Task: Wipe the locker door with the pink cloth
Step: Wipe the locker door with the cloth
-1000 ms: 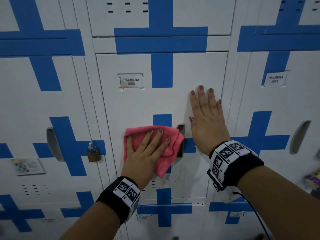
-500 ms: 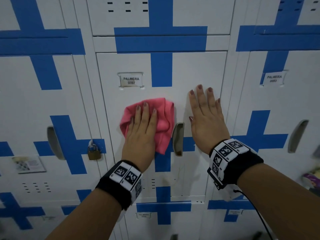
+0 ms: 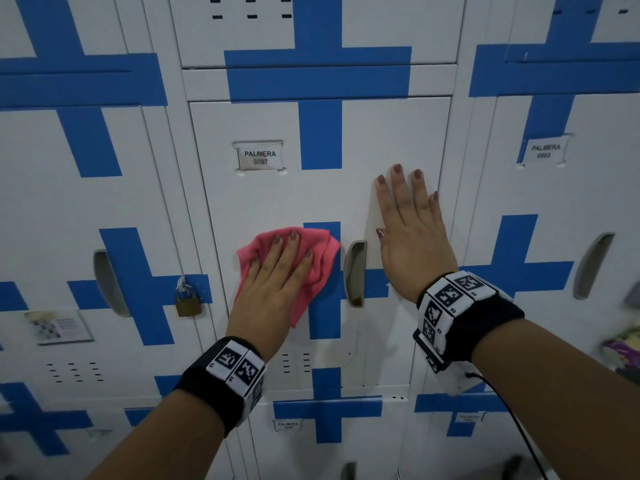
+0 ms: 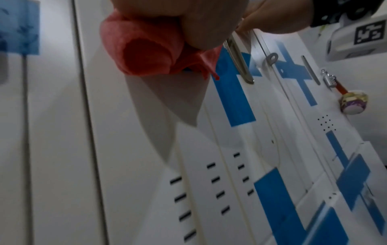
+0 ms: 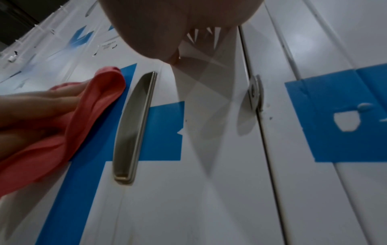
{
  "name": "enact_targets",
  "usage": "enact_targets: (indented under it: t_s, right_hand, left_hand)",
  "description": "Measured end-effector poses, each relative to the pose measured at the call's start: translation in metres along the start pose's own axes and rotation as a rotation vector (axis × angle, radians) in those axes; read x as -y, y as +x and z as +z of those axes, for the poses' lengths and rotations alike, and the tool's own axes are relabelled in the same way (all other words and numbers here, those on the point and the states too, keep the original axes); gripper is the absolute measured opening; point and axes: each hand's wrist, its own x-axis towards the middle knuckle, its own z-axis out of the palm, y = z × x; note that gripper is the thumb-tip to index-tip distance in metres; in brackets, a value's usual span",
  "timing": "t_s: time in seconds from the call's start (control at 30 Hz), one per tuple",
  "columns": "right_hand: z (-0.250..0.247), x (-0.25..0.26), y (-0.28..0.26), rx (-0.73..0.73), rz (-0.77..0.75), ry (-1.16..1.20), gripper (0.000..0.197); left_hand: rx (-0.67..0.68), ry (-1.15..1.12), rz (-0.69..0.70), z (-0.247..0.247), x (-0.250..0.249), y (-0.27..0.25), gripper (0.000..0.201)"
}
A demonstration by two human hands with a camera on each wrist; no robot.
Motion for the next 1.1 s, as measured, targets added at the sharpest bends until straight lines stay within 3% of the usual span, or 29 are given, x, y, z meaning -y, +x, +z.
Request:
enact_targets:
  t_s: [0.27, 0.53, 0.7, 0.9, 1.1]
  right_hand:
    - [0.001, 0.000, 0.000, 0.002, -0.005, 0.002, 0.071]
    - [0.002, -0.001, 0.000, 0.002, -0.008, 0.013, 0.072]
    - [0.003, -0.002, 0.000, -0.001, -0.009, 0.007, 0.071]
    - [0.003, -0.002, 0.000, -0.001, -0.005, 0.004, 0.072]
    - [0.001, -0.001, 0.000, -0.001, -0.009, 0.004, 0.070]
  left_hand:
    - [0.090, -0.067, -0.111, 0.027, -0.010, -0.036, 0.120]
    - [0.027, -0.192, -0.159, 0.029, -0.025, -0.032, 0.113]
    - [-0.013, -0.105, -0.160, 0.024, -0.027, -0.009, 0.101]
    - [0.017, 0.058, 0.096, 0.032, -0.007, -0.019, 0.106]
    - [0.060, 0.161, 0.264, 0.034, 0.010, -0.026, 0.106]
